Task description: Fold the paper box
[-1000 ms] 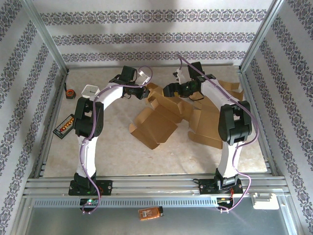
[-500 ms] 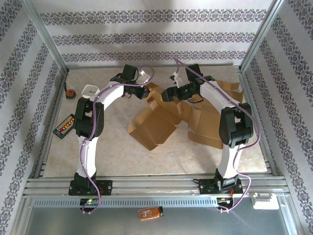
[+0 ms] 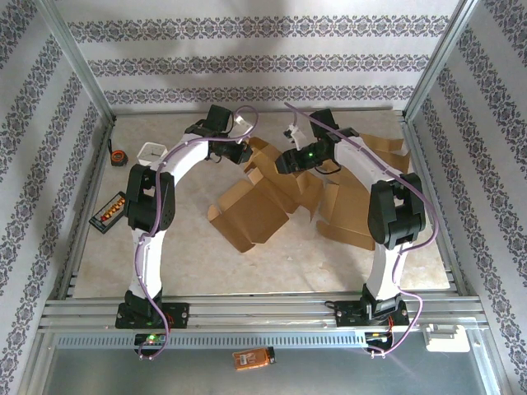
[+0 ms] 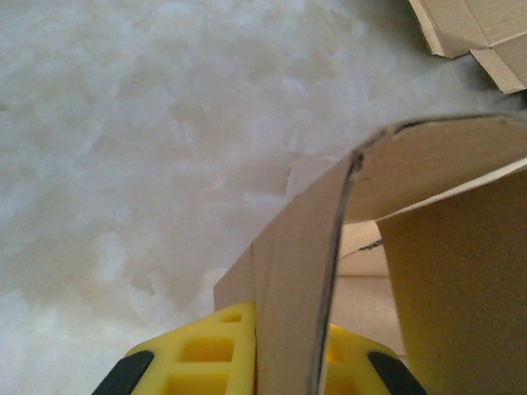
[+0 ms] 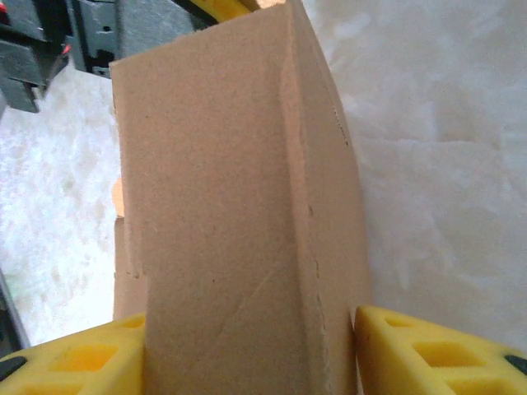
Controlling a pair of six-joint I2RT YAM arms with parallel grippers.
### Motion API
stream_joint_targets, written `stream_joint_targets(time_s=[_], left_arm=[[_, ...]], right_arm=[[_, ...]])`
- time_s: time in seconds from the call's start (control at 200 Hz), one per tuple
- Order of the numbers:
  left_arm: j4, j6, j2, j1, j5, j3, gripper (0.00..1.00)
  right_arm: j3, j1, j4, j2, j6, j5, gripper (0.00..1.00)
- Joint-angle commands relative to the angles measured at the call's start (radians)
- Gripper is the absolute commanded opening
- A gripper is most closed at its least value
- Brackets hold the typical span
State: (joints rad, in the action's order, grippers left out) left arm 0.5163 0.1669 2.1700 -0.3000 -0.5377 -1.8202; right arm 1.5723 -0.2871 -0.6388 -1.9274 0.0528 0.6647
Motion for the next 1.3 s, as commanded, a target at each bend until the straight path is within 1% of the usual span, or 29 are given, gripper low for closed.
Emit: stream_joint_targets(time_s=[0.0,0.285,0.41,0.505,0.59,0.655,0.774,0.904,1.044,1.144,1.219,1.299], left_arm=[[0.055,-0.115,-0.041,-0.014,-0.036,-0.063,0.09],[0.173,-0.245,-0.024,-0.029,-0.038,-0.137,0.10],[0.203,-0.294,-0.026,-0.038,-0.041,-0.126,0.13],[0.196,-0.318,-0.041,-0.051,-0.010,-0.079,0.14],[0.156,-0.356,-0.061,-0.056,0.002,-0.017,0.15],[0.113,-0.397,-0.081,-0.056,-0.011,0.037,0.15],[-0.008,-0.474,-0.138,-0.057,-0.036,0.174,0.15],[-0.111,-0.535,-0.184,-0.057,-0.049,0.301,0.16],[-0.229,-0.632,-0.219,-0.056,-0.116,0.409,0.21],[-0.330,-0.679,-0.260,-0.056,-0.152,0.486,0.27],[-0.362,-0.673,-0.297,-0.056,-0.159,0.527,0.33],[-0.358,-0.621,-0.344,-0.056,-0.137,0.560,0.40]], right_arm=[[-0.016,-0.014,0.027,0.045,0.007,-0.088,0.58],[-0.039,-0.050,0.054,0.074,0.055,-0.257,0.57],[-0.051,-0.067,0.071,0.084,0.077,-0.322,0.57],[-0.054,-0.076,0.076,0.083,0.084,-0.362,0.57],[-0.059,-0.084,0.085,0.084,0.092,-0.396,0.56],[-0.070,-0.094,0.095,0.086,0.103,-0.425,0.55],[-0.106,-0.106,0.126,0.098,0.126,-0.473,0.52],[-0.146,-0.115,0.149,0.108,0.157,-0.493,0.51],[-0.188,-0.137,0.177,0.124,0.203,-0.544,0.51],[-0.227,-0.150,0.211,0.142,0.238,-0.567,0.51],[-0.239,-0.159,0.223,0.152,0.266,-0.588,0.50],[-0.255,-0.171,0.234,0.164,0.298,-0.605,0.50]])
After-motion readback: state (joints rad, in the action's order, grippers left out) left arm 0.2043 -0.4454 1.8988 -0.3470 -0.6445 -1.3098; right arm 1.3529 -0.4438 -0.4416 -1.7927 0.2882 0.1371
